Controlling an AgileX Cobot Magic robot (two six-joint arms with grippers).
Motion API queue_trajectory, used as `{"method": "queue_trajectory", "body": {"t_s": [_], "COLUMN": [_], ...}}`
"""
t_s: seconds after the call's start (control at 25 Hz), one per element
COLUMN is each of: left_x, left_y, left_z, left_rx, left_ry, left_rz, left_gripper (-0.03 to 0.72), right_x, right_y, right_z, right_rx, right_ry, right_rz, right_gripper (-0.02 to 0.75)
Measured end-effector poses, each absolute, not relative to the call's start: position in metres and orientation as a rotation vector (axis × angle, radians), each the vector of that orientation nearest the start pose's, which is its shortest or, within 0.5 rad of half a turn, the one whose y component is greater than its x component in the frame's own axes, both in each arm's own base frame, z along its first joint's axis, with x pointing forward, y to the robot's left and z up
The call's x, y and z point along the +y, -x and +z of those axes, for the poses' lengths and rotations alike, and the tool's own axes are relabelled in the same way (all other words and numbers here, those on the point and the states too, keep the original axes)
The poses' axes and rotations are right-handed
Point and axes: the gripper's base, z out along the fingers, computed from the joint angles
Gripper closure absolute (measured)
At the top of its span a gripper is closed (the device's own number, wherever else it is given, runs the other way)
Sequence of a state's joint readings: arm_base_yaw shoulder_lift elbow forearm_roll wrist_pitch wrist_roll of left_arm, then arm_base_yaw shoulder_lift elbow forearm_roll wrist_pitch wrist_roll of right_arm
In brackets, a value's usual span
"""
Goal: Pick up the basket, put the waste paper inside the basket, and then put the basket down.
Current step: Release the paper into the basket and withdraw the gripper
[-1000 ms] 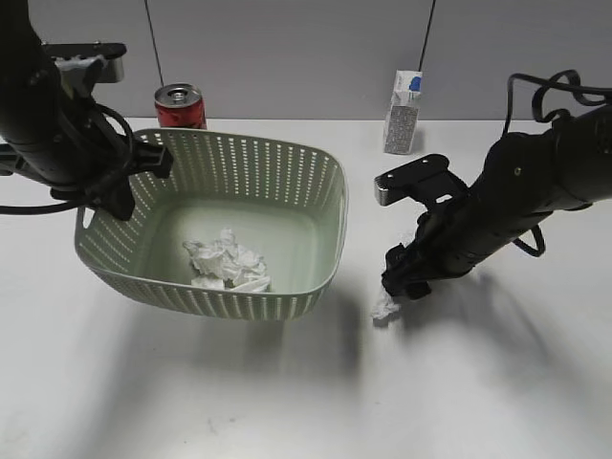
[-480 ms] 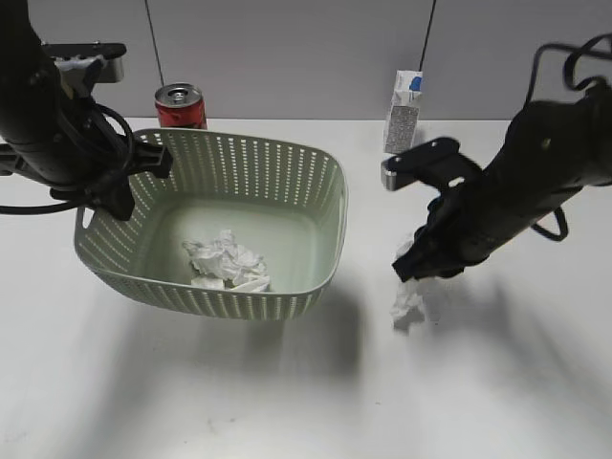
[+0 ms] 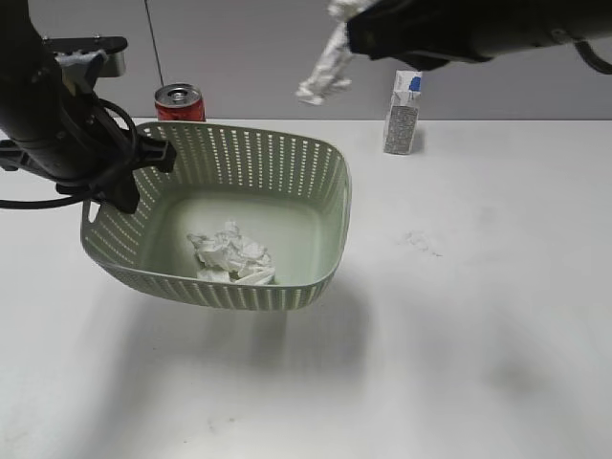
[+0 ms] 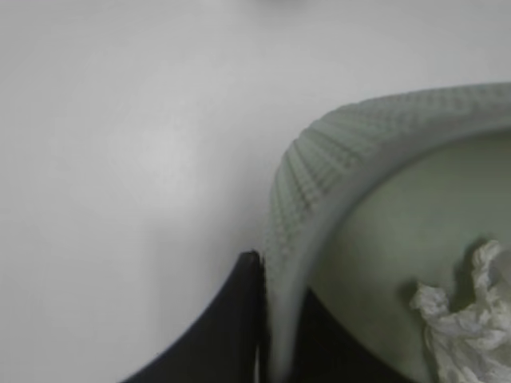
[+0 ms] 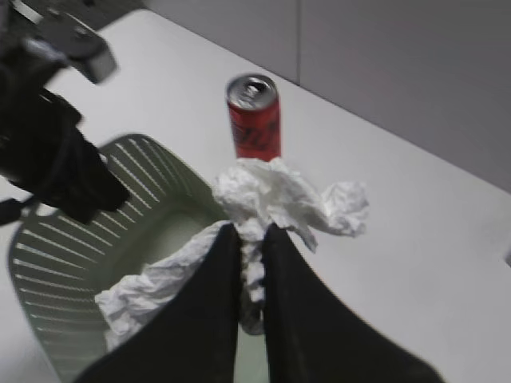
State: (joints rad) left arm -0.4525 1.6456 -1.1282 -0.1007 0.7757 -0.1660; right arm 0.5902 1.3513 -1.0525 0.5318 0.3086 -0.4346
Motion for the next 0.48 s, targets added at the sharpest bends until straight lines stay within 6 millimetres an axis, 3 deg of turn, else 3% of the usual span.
{"method": "queue_trajectory", "body": {"t_s": [0.12,0.32,0.4,0.48], "left_x": [-0.150,-0.150,-0.150,-0.150], "left_y": [-0.294,-0.294,-0.294,-0.294], "left_z": [0.233,0.233,0.233,0.233], "left_rx": [2.785,2.785,2.786,2.786], "left_ry": [-0.318,-0.317,-0.317,-0.317], "left_rz": [-0.271,-0.272,-0.273,-0.273], "left_gripper": [0.680,0.680,0.680,0.680], "right_x": [0.212,0.255,0.262,0.266], "right_y": [-0.235,-0.238,-0.244,-0.247], "right_z": [0.335,0.280,0.258,0.243], "right_rx": [1.928,2.009,2.061,2.096], "right_ry": [0.694,0.894,0.939,0.962], "right_rz": [0.619,0.557,0.526,0.506], "right_gripper": [0.701,0.673,0.547,0.316]}}
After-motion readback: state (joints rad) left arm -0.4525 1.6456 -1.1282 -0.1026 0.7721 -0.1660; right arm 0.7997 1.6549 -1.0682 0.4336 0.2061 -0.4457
